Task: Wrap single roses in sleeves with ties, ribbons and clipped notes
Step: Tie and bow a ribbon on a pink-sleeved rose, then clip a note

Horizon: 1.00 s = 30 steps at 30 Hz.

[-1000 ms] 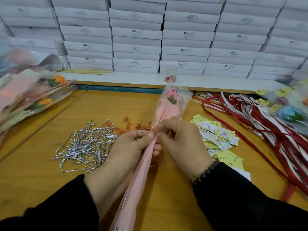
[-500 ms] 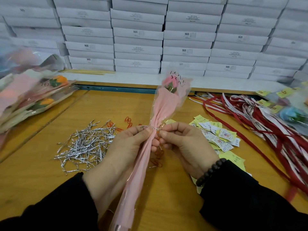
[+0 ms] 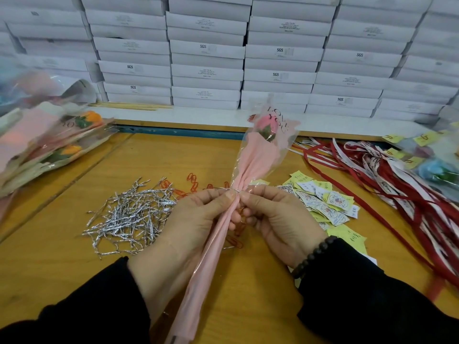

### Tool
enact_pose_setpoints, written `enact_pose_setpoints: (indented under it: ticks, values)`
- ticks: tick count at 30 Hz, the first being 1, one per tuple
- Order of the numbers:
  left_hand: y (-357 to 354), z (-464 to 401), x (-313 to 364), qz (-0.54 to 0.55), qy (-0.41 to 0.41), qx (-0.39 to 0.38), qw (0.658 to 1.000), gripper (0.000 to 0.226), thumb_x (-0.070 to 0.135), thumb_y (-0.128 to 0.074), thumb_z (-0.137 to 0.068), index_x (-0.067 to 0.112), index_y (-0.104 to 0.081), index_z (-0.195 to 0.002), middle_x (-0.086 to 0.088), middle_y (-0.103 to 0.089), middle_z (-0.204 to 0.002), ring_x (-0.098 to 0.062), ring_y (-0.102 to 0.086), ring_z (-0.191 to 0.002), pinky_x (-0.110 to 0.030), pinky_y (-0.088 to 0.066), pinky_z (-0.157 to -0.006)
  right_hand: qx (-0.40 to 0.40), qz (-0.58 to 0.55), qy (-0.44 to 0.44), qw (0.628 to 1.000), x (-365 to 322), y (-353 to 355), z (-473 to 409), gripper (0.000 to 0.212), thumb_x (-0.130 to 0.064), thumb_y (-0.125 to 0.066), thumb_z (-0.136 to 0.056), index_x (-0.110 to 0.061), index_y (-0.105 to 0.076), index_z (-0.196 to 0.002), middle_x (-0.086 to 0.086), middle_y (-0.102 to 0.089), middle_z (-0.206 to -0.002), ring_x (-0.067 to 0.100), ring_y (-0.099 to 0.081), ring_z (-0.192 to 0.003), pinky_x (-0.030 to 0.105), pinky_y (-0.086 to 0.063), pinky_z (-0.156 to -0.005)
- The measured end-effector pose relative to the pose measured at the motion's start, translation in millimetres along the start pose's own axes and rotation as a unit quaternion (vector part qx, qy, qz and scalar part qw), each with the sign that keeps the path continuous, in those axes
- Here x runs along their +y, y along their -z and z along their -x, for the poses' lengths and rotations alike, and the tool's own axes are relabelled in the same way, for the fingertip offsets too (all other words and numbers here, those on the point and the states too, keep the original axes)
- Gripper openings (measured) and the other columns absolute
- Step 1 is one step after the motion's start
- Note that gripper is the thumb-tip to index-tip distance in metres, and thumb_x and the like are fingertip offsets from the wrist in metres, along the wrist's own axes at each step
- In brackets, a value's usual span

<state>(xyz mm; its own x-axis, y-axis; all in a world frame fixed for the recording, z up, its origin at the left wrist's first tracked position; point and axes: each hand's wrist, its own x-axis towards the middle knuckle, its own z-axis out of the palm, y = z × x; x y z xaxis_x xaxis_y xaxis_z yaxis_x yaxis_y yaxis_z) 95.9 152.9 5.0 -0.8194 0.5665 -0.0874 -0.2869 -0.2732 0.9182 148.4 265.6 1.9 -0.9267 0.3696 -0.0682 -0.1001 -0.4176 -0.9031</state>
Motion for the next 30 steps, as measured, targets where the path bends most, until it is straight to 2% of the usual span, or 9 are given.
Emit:
enact_pose_setpoints:
  ticks: [3, 8, 13, 19, 23, 30]
  values:
    - [1.1, 0.0, -1.5, -0.005, 0.003, 0.012, 1.000, 0.022, 0.019, -0.062, -0.073, -0.002, -0.063, -0.078, -0.007, -0.059, -0.048, -0.009, -0.051, -0.036, -0.014, -0.045, -0.039, 0.000, 0.019, 0.016, 1.000, -0.4, 0.0, -0.3, 0.016, 0.006, -0.060, -0.079, -0.004, -0.057, -0.068, 0.001, -0.059, -0.050, 0.005, -0.050, -0.041, 0.014, -0.042, -0.043]
    - [1.5, -0.7, -0.5, -0.004, 0.022, 0.011, 1.000, 0.022, 0.014, -0.054, -0.088, -0.004, -0.062, -0.080, -0.008, -0.059, -0.047, -0.010, -0.052, -0.035, -0.014, -0.045, -0.039, -0.016, 0.047, 0.046, 0.998, -0.1, 3.6, -1.2, 0.016, 0.009, -0.061, -0.078, -0.005, -0.058, -0.073, -0.003, -0.059, -0.049, 0.004, -0.052, -0.043, 0.014, -0.044, -0.045]
    - [0.5, -0.5, 2.8, 0.016, 0.046, 0.001, 0.999, 0.021, 0.009, -0.051, -0.089, -0.004, -0.062, -0.076, -0.010, -0.059, -0.047, -0.011, -0.054, -0.036, -0.015, -0.046, -0.038, -0.030, 0.096, 0.075, 0.992, 0.2, 6.3, -1.2, 0.018, 0.010, -0.061, -0.078, -0.007, -0.060, -0.073, 0.003, -0.058, -0.062, 0.006, -0.054, -0.050, 0.014, -0.046, -0.051]
    - [1.1, -1.1, 1.4, 0.024, 0.012, 0.038, 0.999, 0.009, 0.004, -0.057, -0.085, -0.001, -0.049, -0.087, -0.011, -0.064, -0.053, -0.013, -0.058, -0.038, -0.017, -0.045, -0.035, -0.032, 0.146, 0.102, 0.983, 1.1, 5.8, 0.3, 0.018, 0.010, -0.061, -0.079, -0.006, -0.061, -0.073, 0.000, -0.060, -0.064, 0.006, -0.056, -0.057, 0.015, -0.048, -0.056]
    - [2.3, -1.1, -0.3, 0.002, 0.003, 0.037, 0.999, 0.006, 0.004, -0.058, -0.084, -0.001, -0.059, -0.081, -0.010, -0.066, -0.055, -0.012, -0.059, -0.039, -0.016, -0.046, -0.037, -0.026, 0.171, 0.118, 0.978, 1.5, 4.3, 1.8, 0.019, 0.010, -0.062, -0.079, -0.007, -0.061, -0.073, 0.001, -0.060, -0.065, 0.005, -0.056, -0.058, 0.013, -0.047, -0.057]
    - [1.6, 0.3, -0.9, -0.021, -0.027, 0.052, 0.998, 0.005, 0.004, -0.058, -0.085, 0.000, -0.060, -0.083, -0.009, -0.066, -0.055, -0.012, -0.060, -0.040, -0.017, -0.047, -0.038, -0.030, 0.186, 0.135, 0.973, 0.5, 2.1, 3.4, 0.025, 0.011, -0.061, -0.080, -0.011, -0.062, -0.069, -0.001, -0.060, -0.062, 0.003, -0.056, -0.054, 0.012, -0.046, -0.055]
